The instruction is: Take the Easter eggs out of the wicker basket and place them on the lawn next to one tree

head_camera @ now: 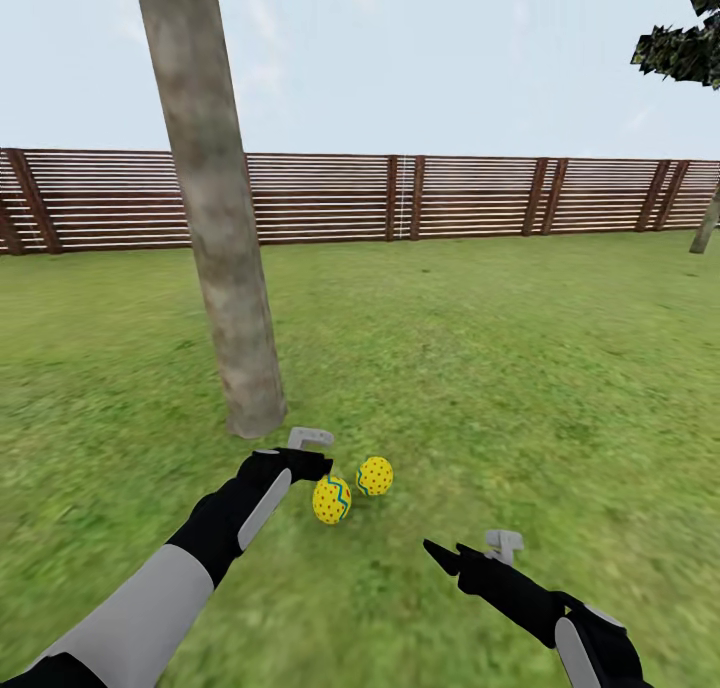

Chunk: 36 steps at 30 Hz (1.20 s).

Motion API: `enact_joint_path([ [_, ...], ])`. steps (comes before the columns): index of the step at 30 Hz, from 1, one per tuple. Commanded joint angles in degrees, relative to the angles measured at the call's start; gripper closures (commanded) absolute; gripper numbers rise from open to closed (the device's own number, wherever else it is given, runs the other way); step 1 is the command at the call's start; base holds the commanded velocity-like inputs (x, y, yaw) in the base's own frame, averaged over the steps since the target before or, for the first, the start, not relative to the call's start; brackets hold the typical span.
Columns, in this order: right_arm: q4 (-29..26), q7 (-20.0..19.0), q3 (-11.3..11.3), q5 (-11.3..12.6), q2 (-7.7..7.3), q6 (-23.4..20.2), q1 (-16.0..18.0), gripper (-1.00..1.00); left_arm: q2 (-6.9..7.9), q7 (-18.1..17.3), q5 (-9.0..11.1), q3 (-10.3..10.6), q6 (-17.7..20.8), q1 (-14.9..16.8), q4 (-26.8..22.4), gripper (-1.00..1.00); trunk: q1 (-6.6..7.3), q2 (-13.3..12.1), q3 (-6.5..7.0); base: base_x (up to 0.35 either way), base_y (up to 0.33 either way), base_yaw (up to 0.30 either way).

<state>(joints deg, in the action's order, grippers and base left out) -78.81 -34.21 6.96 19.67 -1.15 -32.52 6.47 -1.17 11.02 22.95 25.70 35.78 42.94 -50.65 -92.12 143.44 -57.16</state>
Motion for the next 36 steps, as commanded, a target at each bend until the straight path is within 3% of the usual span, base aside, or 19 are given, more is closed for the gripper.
enact_joint_path([
  [1, 0.0, -0.1, 0.1, 0.4, 0.0, -0.4, 0.0, -1.0, 0.03, 0.5, 0.6, 0.1, 0.2, 0.0, -0.1, -1.0, 0.01, 0.0, -0.06, 0.0, 0.0, 0.0],
  [20, 0.0, -0.1, 0.1, 0.4, 0.0, -0.4, 0.0, -1.0, 0.03, 0.5, 0.6, 0.2, 0.2, 0.1, 0.0, -1.0, 0.45, -0.2, 3.71, 0.0, 0.0, 0.0],
  [36, 0.7, -0.1, 0.1, 0.4, 0.0, -0.4, 0.0, -1.0, 0.03, 0.6, 0.6, 0.2, 0.2, 0.1, 0.0, -1.0, 3.96, -6.6, 6.58, 0.0, 0.0, 0.0],
])
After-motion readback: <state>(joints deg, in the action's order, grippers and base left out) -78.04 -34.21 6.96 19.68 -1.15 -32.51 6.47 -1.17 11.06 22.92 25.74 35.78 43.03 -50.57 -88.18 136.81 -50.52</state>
